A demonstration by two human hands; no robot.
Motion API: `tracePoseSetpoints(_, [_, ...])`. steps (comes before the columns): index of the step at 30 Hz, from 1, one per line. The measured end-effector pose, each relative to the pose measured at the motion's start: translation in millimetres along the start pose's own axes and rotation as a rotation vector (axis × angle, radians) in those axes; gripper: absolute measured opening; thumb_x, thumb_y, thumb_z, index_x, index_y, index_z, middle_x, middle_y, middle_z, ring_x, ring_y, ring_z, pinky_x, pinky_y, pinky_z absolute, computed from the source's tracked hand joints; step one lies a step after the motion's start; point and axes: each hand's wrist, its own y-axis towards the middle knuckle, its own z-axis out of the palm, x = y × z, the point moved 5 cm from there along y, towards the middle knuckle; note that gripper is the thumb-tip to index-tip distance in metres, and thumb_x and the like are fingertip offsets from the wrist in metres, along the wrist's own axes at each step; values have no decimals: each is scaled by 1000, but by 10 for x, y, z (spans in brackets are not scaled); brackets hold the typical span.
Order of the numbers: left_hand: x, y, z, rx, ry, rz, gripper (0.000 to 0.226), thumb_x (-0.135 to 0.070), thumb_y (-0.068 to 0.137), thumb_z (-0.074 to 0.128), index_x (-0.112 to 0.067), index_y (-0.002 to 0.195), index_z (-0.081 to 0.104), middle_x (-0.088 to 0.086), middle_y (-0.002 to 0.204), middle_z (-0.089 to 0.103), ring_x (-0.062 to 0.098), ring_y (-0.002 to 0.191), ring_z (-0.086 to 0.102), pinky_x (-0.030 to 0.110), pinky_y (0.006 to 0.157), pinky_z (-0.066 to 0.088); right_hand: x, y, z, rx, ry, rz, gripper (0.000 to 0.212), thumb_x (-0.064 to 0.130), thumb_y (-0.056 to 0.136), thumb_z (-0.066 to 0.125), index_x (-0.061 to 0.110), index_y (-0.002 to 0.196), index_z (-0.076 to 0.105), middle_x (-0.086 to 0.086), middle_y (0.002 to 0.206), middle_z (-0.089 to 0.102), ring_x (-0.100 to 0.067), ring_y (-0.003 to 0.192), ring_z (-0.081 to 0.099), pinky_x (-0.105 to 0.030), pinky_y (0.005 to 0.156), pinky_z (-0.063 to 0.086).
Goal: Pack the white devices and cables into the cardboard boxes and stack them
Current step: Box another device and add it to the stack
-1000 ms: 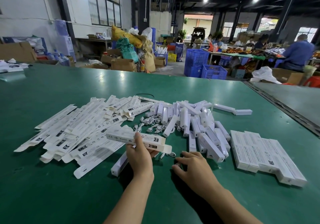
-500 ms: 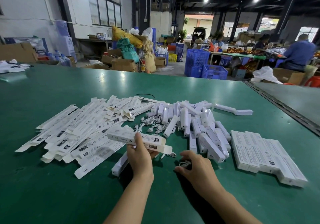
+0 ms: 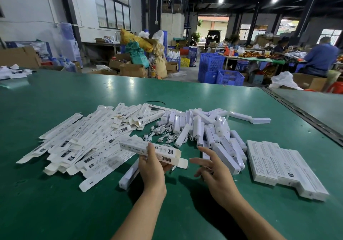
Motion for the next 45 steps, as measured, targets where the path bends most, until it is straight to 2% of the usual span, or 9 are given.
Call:
tracePoseSetpoints(6, [34, -52, 71, 69, 3, -30, 43, -45, 99, 55, -10, 124, 55, 19, 108, 70, 34, 95, 71, 32, 52, 57, -77, 47, 22, 60, 177, 138, 39, 28, 91, 49, 57, 116, 44, 14, 79, 49, -2, 64, 45, -22, 69, 39])
tracePoseSetpoints(8, [36, -69, 81, 82, 3, -33, 43, -45, 98, 56, -11, 125, 55, 18, 107, 70, 33, 95, 71, 32, 52, 57, -94, 49, 31, 83, 269, 211, 46, 24, 80, 46, 51, 117, 46, 8, 85, 47, 3, 66, 47, -23, 71, 38])
tracePoseSetpoints(15, [53, -93, 109, 125, 42, -5, 41, -45, 99, 54, -14, 126, 55, 15, 111, 70, 32, 98, 70, 30, 53, 56, -28, 1, 36, 35, 366, 190, 35, 1, 94, 57, 26, 118, 61, 6, 109, 73, -1, 62, 51, -17, 60, 46])
tracePoseSetpoints(23, [60, -80, 98, 128, 40, -3, 38, -46, 99, 54, -15, 121, 56, 17, 108, 70, 32, 95, 71, 29, 53, 56, -105, 20, 24, -124, 545, 294, 22, 8, 99, 51, 17, 100, 72, -3, 81, 70, -17, 71, 55, -28, 70, 47])
tracePoseSetpoints(26, [64, -84, 100, 126, 43, -11, 36, -46, 99, 55, -16, 119, 57, 16, 109, 70, 32, 95, 70, 28, 51, 55, -86, 36, -41, -198, 453, 244, 23, 13, 102, 47, 20, 103, 69, 2, 73, 61, -18, 69, 47, -24, 64, 40])
tracePoseSetpoints(32, [62, -91, 90, 118, 55, -23, 42, -46, 99, 54, -14, 125, 55, 17, 114, 67, 33, 101, 69, 34, 59, 57, -66, 45, -53, -200, 577, 278, 19, 19, 104, 43, 22, 107, 62, -3, 74, 58, -12, 59, 57, -26, 52, 50])
tracePoseSetpoints(37, [52, -104, 89, 112, 50, -22, 40, -45, 99, 54, -15, 125, 56, 15, 113, 68, 31, 99, 69, 30, 54, 56, -100, 33, -27, -196, 753, 408, 45, 28, 105, 39, 15, 85, 77, -6, 84, 69, -12, 62, 48, -25, 56, 41])
tracePoseSetpoints(42, [50, -90, 87, 109, 45, -9, 42, -46, 99, 54, -15, 127, 55, 14, 112, 70, 30, 98, 70, 30, 54, 56, -67, 19, 7, -48, 807, 411, 28, 6, 102, 42, 8, 117, 66, -2, 113, 73, -15, 87, 56, -27, 73, 50])
tracePoseSetpoints(45, [52, -78, 88, 106, 49, 4, 43, -47, 99, 54, -14, 126, 56, 15, 113, 69, 31, 99, 70, 33, 58, 56, -55, 24, 5, -79, 841, 390, 29, -1, 98, 48, 10, 121, 61, -1, 116, 72, -9, 85, 63, -24, 74, 54])
